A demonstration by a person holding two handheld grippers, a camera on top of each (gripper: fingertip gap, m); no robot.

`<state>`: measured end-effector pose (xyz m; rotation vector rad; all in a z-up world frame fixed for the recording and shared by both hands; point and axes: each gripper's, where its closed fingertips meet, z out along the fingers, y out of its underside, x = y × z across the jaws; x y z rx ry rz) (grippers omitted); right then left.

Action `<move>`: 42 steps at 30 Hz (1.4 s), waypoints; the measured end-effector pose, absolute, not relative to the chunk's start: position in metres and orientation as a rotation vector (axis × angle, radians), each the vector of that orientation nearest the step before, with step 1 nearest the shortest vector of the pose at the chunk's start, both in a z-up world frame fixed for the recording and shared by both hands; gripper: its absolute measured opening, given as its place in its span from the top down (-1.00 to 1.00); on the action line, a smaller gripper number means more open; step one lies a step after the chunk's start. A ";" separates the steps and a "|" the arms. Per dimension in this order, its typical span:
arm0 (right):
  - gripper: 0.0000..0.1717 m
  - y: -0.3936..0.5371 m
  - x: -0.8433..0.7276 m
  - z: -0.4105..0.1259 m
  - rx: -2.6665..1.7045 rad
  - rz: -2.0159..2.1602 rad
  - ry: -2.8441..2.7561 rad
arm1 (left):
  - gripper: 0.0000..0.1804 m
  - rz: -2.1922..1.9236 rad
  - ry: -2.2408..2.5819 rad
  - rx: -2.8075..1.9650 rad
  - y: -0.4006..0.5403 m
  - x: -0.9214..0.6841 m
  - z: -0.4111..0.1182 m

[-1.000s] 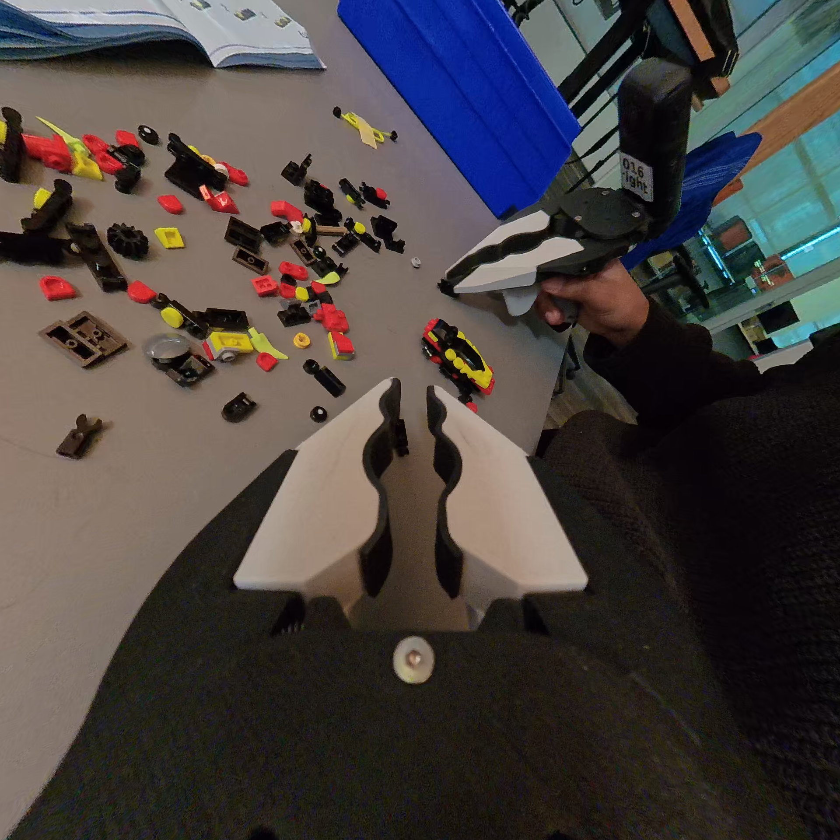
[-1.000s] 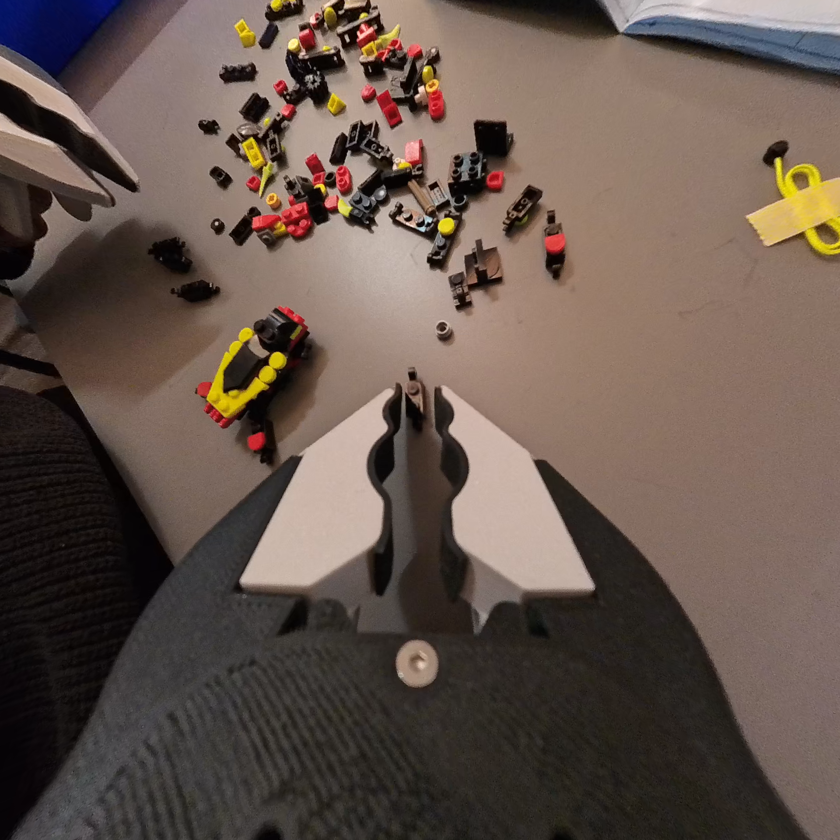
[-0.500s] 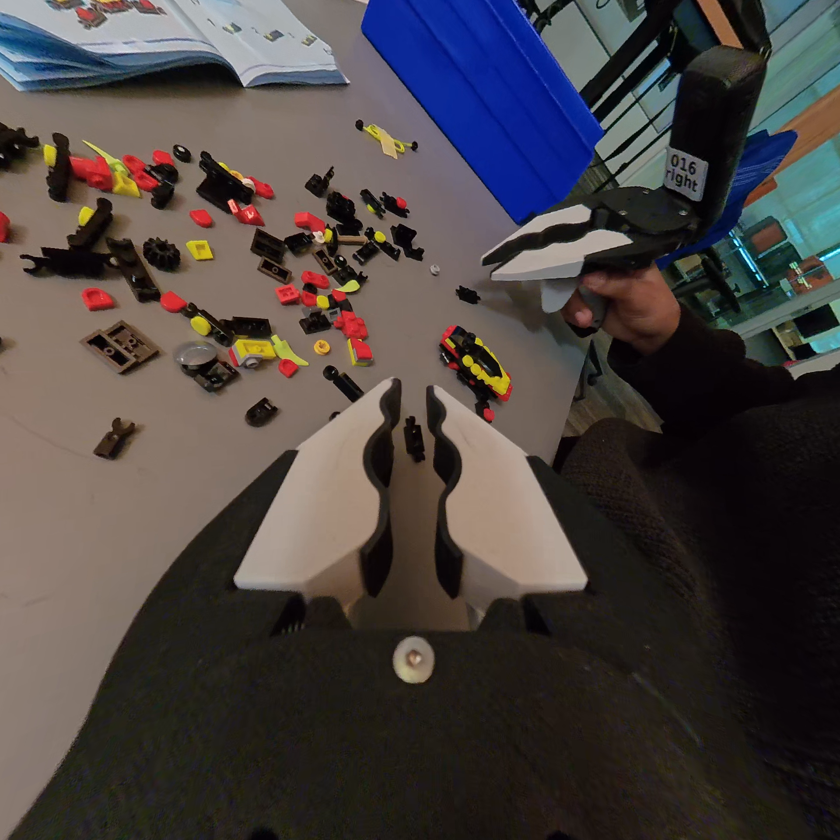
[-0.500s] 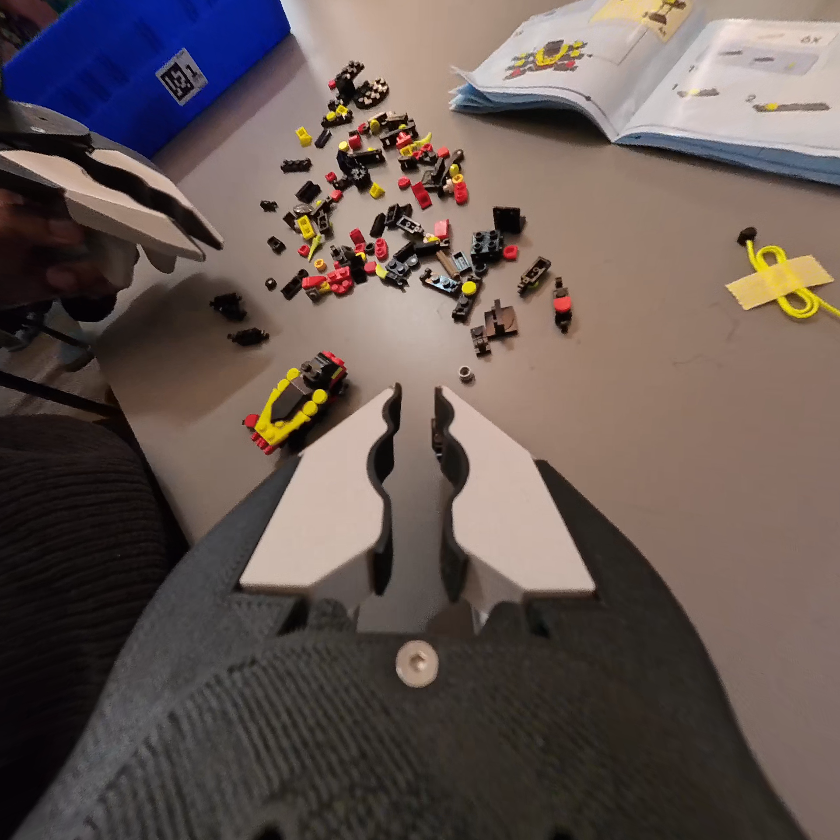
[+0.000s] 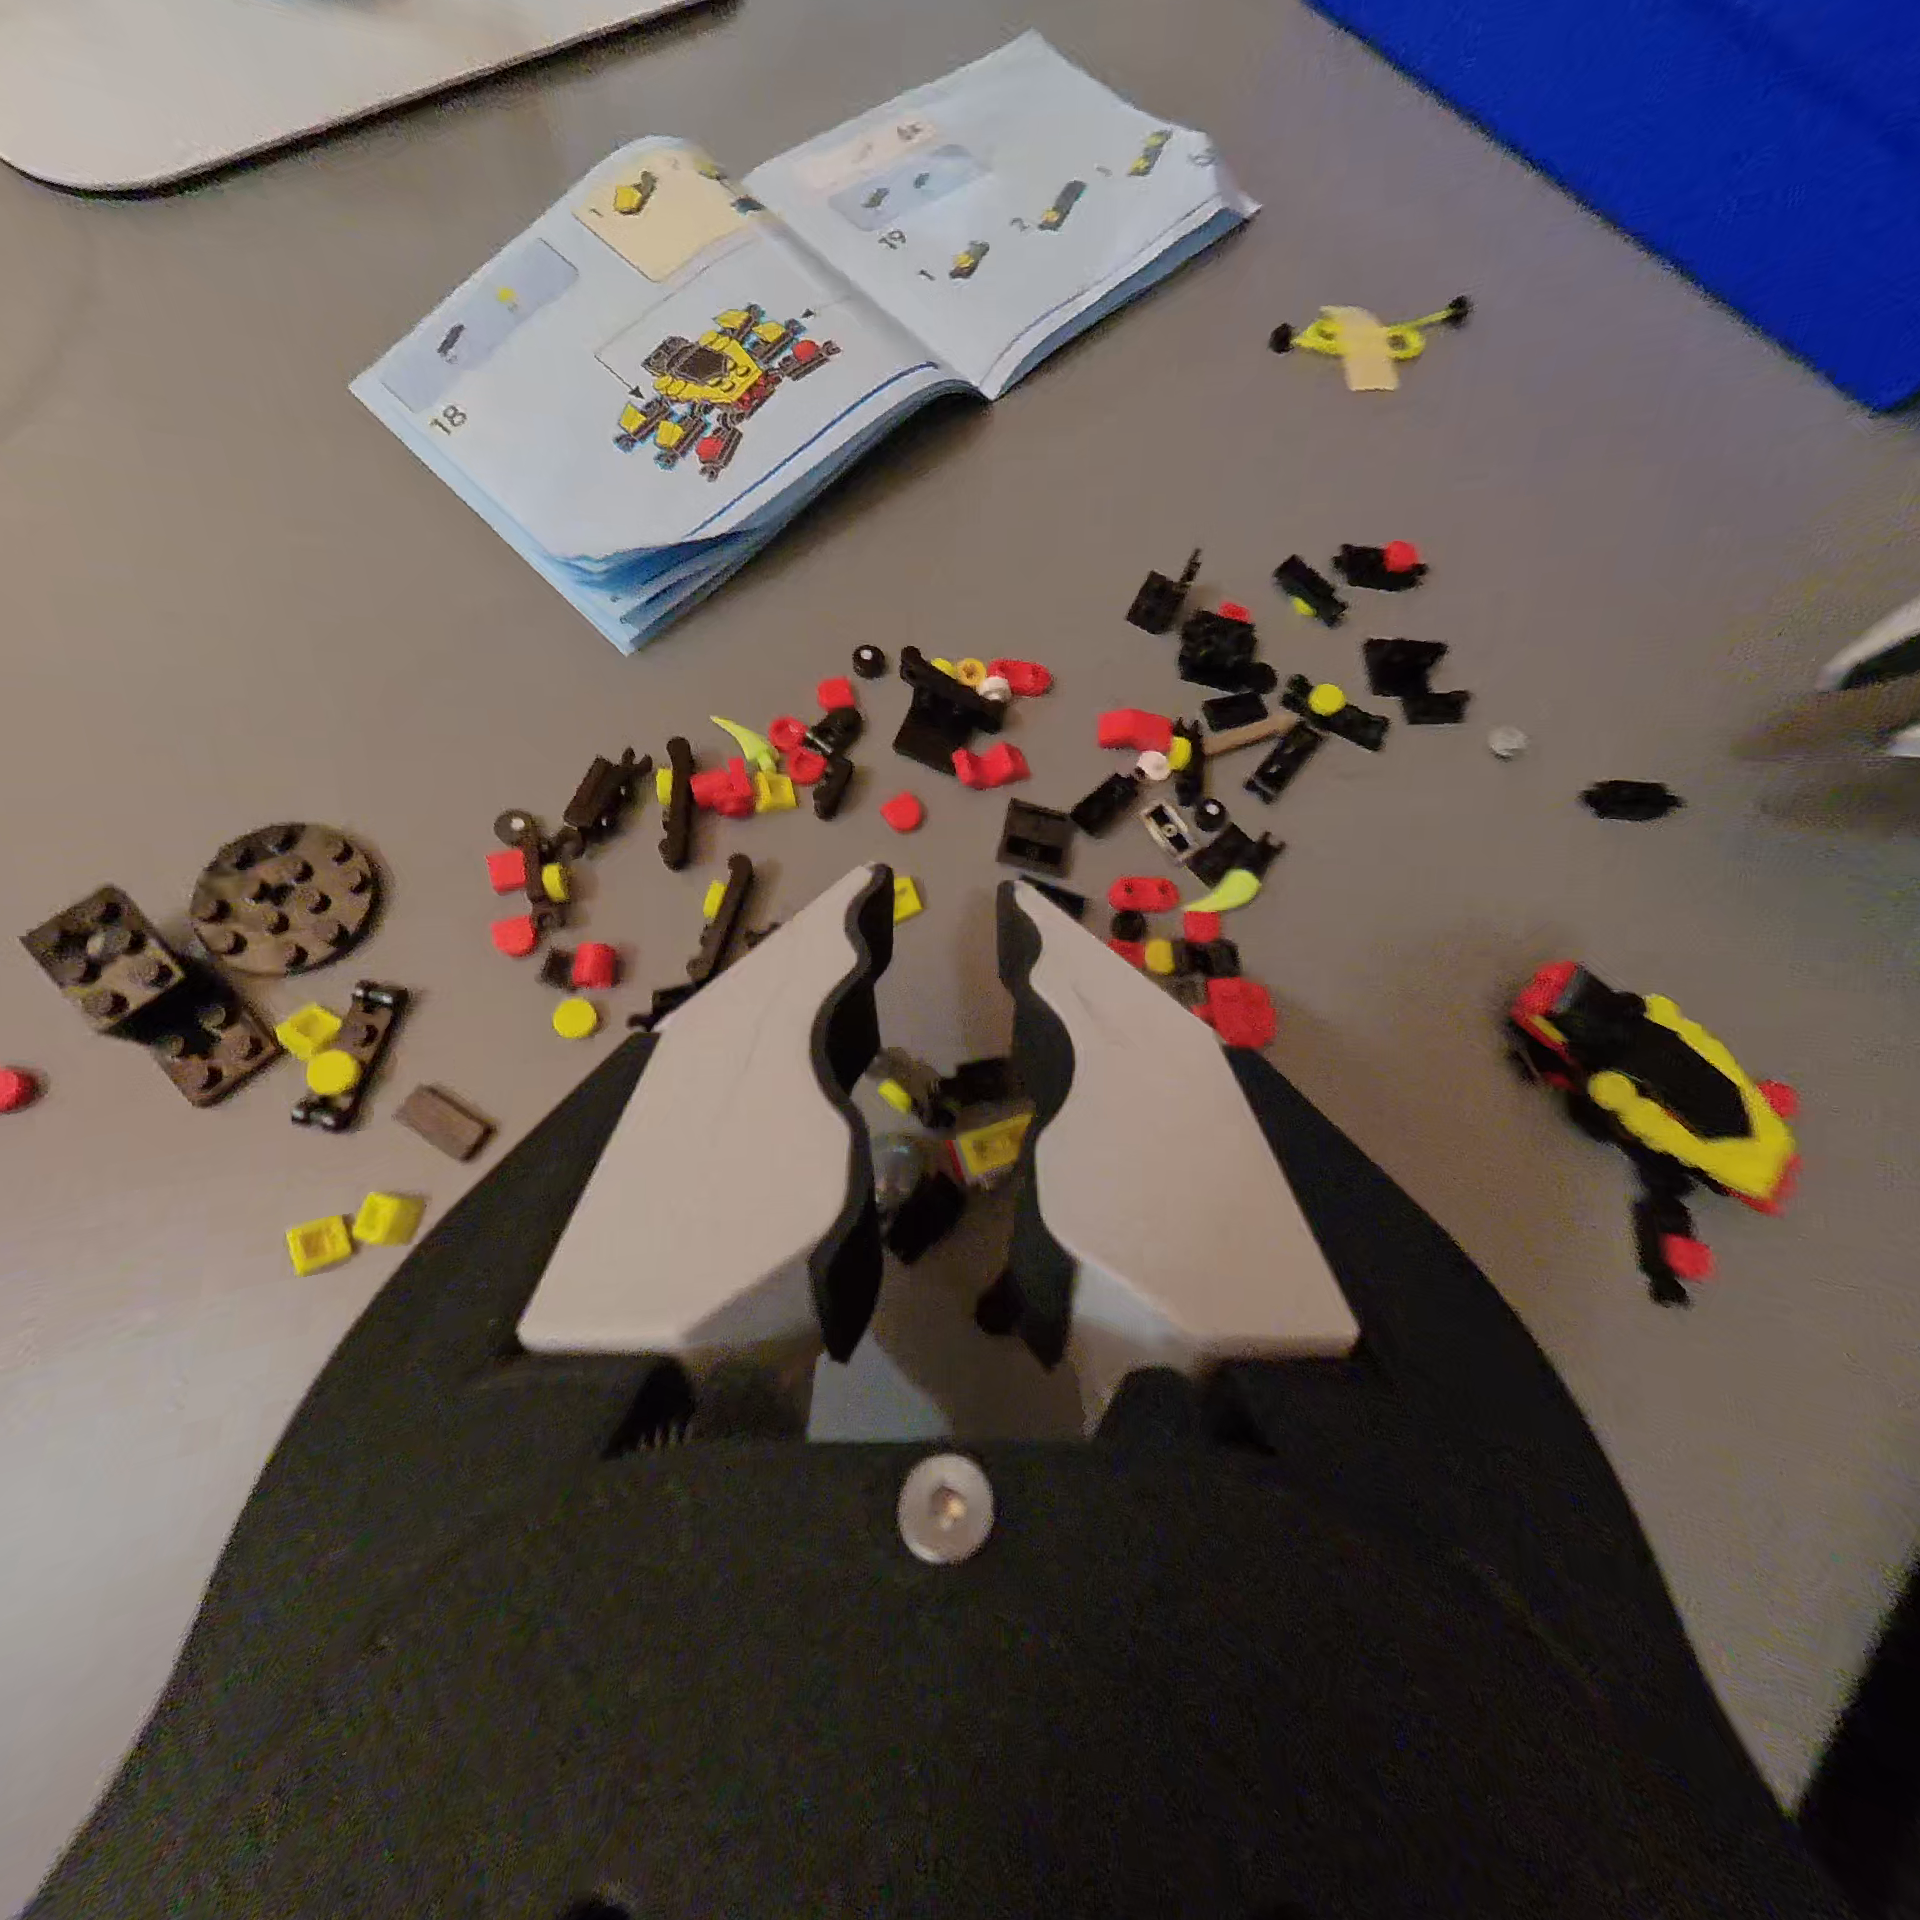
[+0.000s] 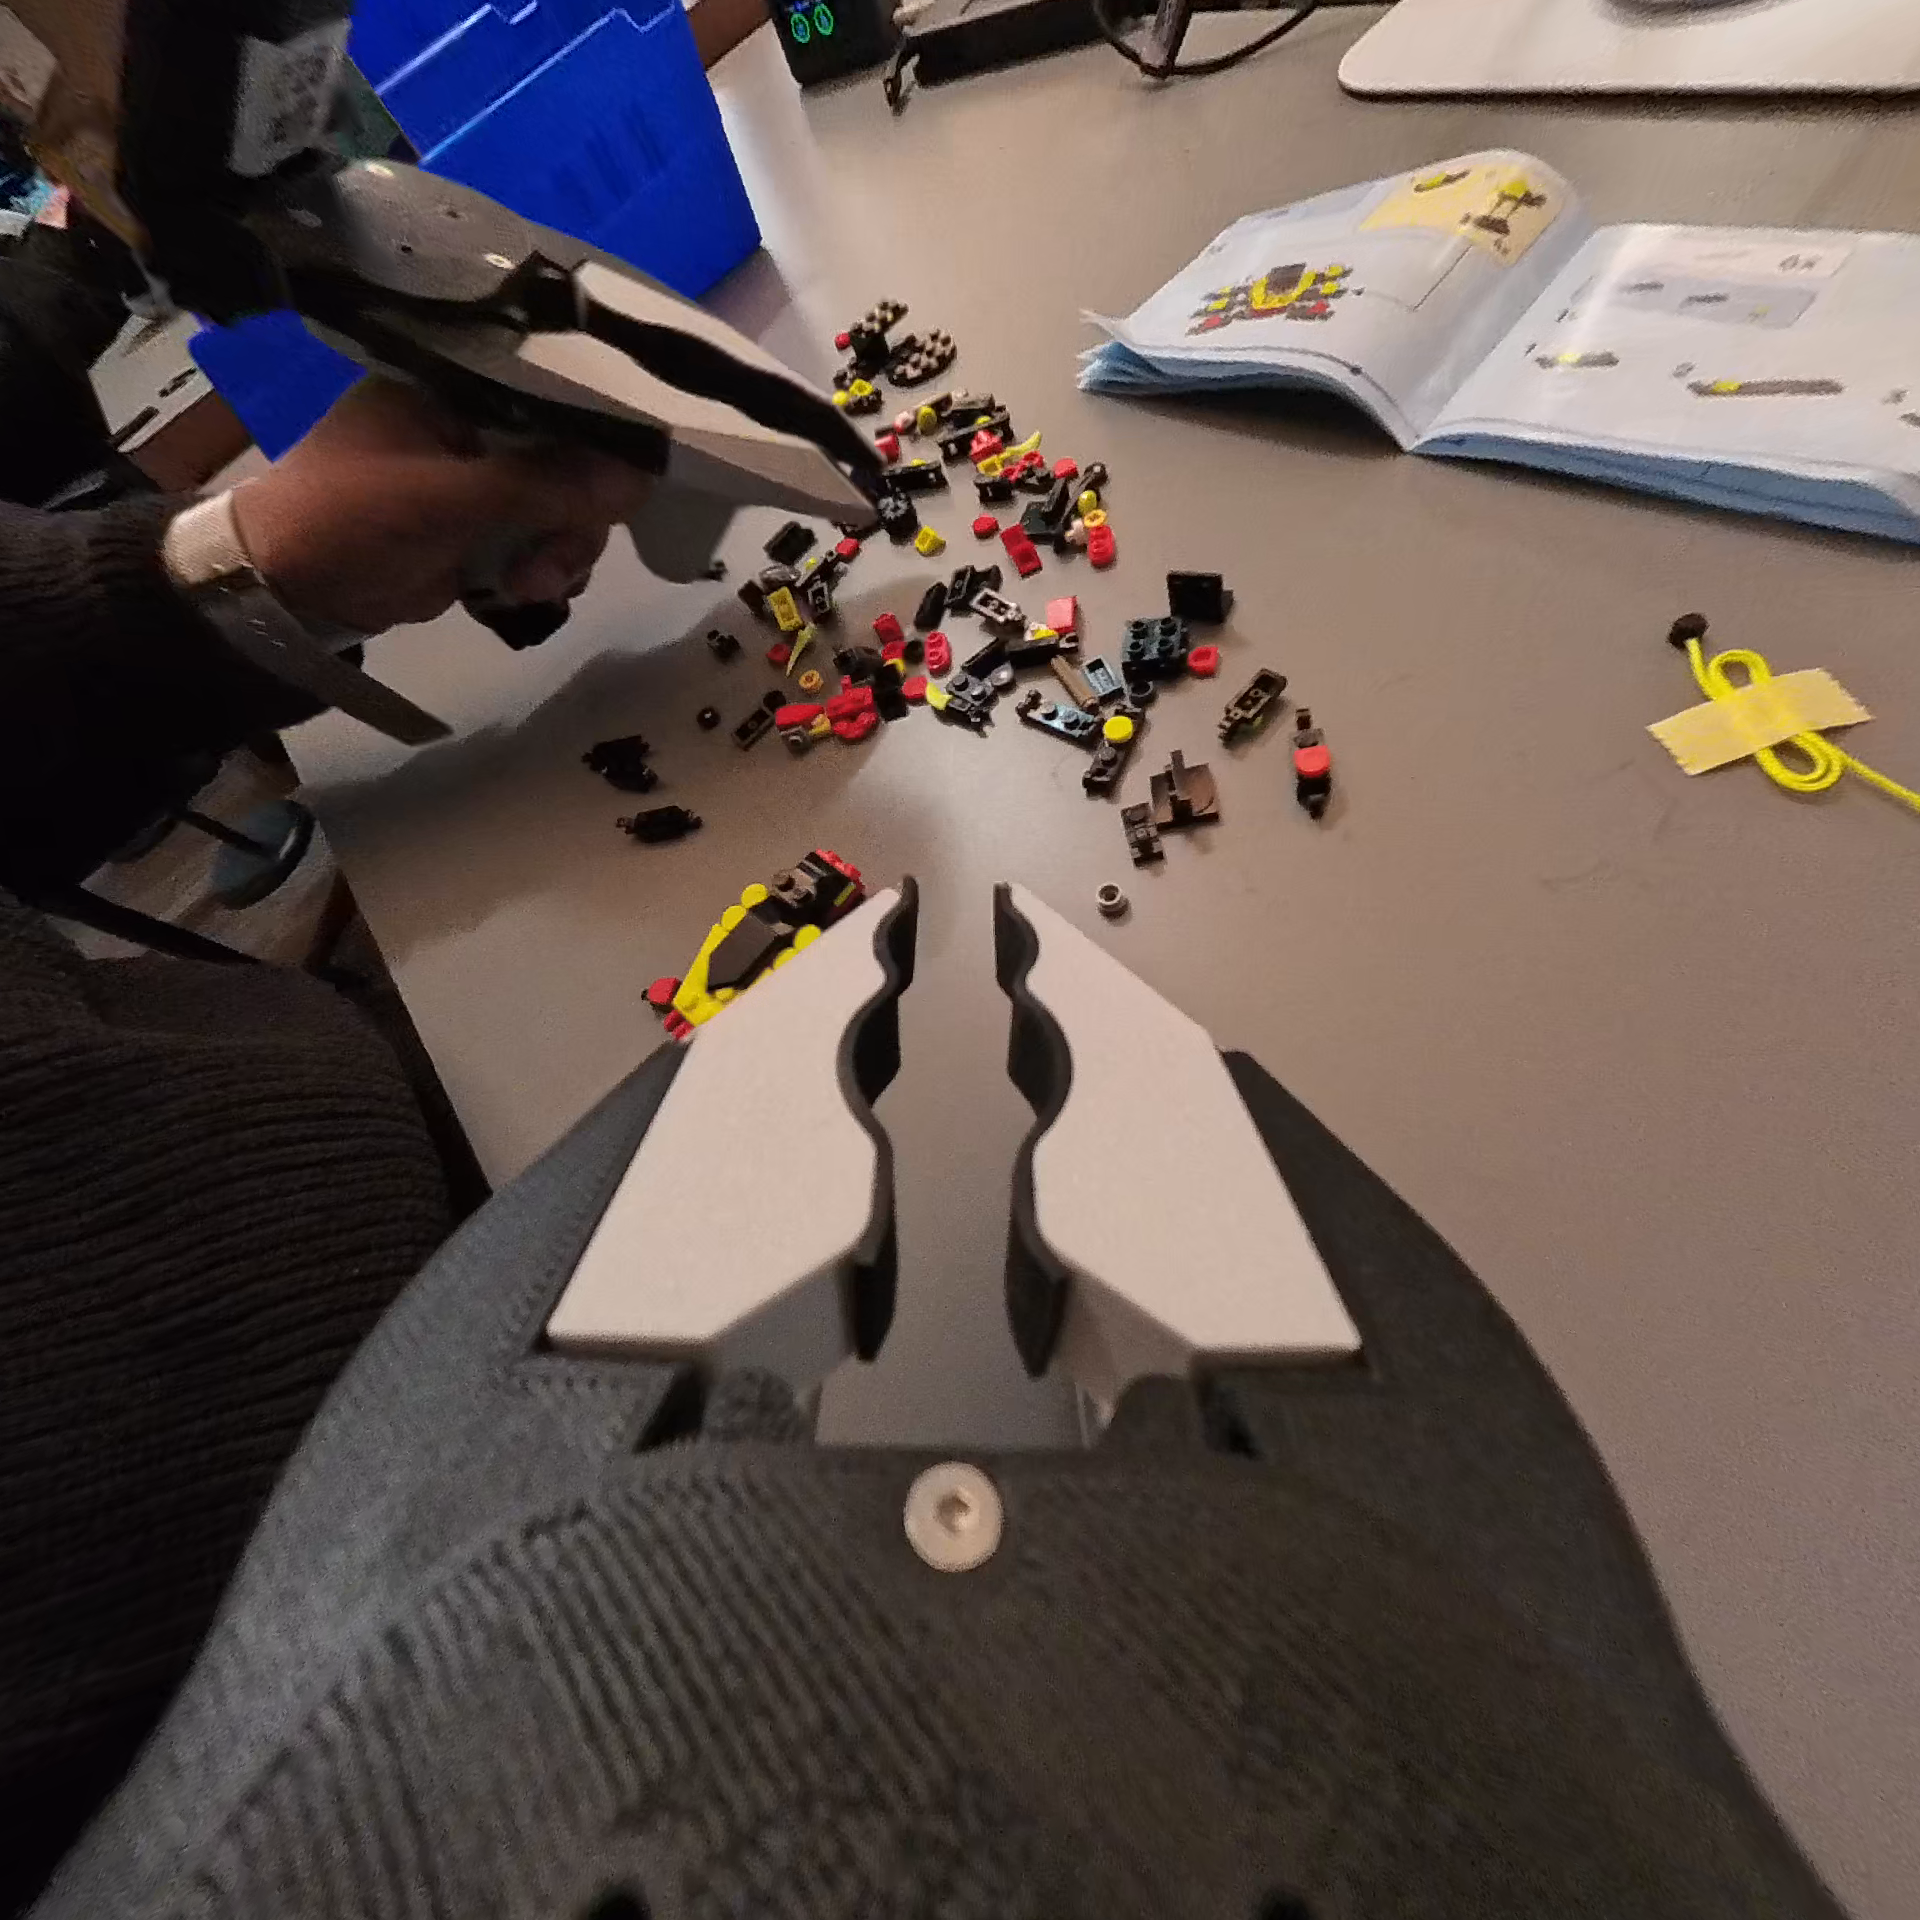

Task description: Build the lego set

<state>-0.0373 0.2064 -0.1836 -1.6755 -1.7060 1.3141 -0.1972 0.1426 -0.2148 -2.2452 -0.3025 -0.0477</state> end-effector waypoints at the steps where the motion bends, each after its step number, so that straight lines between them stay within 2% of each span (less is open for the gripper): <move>1: 0.85 0.207 -0.036 -0.182 -1.669 1.317 -1.703 | 0.83 -0.003 -0.299 -2.265 0.146 -0.200 -0.219; 4: 0.85 0.205 -0.035 -0.179 -1.665 1.347 -1.693 | 0.91 0.098 -0.272 -2.310 0.149 -0.203 -0.228; 13: 0.84 0.202 -0.036 -0.179 -1.666 1.371 -1.698 | 0.83 0.119 -0.288 -2.353 0.149 -0.206 -0.241; 22: 0.85 0.201 -0.037 -0.181 -1.669 1.357 -1.709 | 0.94 0.054 -0.294 -2.327 0.149 -0.204 -0.239; 28: 0.85 0.201 -0.037 -0.180 -1.667 1.359 -1.708 | 0.94 0.001 -0.241 -2.236 0.155 -0.191 -0.217; 33: 0.85 0.195 -0.037 -0.181 -1.681 1.405 -1.713 | 0.94 -0.297 -0.076 -2.047 0.170 -0.134 -0.181; 42: 0.77 0.191 -0.039 -0.172 -1.712 1.542 -1.643 | 0.95 -0.462 0.075 -1.882 0.170 -0.083 -0.147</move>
